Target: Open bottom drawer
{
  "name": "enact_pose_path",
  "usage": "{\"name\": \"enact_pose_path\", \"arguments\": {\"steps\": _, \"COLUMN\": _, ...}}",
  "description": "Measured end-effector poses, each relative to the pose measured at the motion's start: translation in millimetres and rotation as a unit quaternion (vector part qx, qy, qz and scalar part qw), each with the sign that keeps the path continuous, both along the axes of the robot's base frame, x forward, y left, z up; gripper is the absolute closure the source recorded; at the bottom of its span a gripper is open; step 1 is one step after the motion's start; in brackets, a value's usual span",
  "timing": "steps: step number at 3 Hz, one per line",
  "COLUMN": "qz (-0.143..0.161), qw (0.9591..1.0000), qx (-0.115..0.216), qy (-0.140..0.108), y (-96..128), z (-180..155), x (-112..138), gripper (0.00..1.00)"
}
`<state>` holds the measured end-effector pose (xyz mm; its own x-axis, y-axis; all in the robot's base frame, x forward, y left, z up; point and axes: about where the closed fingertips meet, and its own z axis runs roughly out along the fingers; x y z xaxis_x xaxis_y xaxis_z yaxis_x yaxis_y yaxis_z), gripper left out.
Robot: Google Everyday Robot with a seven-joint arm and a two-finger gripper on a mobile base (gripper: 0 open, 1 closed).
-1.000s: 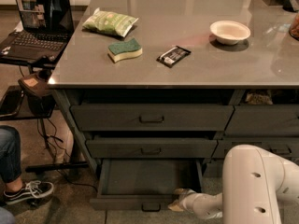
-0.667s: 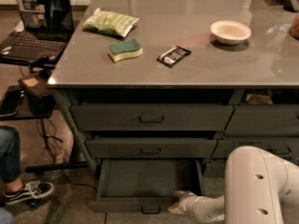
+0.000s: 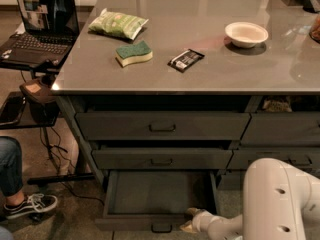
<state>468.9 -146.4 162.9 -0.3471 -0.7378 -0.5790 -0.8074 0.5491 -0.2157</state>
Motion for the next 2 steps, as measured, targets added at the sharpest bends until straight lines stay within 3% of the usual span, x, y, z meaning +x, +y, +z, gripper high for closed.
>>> {"name": "enact_pose_path", "arguments": {"steps": 1, "qz": 0.0, "qw": 1.0, "qx": 0.0, "qy": 0.0, "y": 0, "z": 2, "x": 1, "gripper": 1.0}}
{"name": "enact_pose_path", "arguments": {"steps": 2, "qz": -0.011, "qw": 0.9999, "qx": 0.004, "qy": -0.008, "y": -1, "z": 1, "x": -19, "gripper": 1.0}}
